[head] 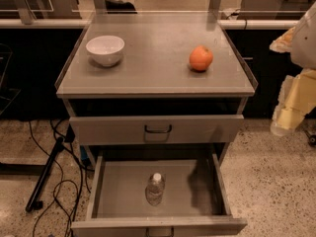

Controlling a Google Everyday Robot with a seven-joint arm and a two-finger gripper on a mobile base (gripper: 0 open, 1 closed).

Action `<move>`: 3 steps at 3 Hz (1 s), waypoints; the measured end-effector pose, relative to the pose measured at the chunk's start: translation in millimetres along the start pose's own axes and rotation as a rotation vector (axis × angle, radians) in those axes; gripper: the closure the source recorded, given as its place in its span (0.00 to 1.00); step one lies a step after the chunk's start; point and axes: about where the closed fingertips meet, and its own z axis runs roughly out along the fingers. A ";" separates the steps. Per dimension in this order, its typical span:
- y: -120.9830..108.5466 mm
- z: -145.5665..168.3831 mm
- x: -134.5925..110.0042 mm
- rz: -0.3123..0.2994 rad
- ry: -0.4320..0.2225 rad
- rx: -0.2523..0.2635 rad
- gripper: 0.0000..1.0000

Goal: Pick water bottle from middle drawer and place on counter

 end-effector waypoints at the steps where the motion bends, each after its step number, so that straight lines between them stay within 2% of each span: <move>1: 0.4 9.4 -0.6 0.006 -0.001 0.002 0.00; 3: -1.3 46.8 3.2 0.018 -0.026 -0.027 0.00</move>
Offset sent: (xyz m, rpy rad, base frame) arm 0.0141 0.0049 -0.0466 0.0471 0.0251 -0.0036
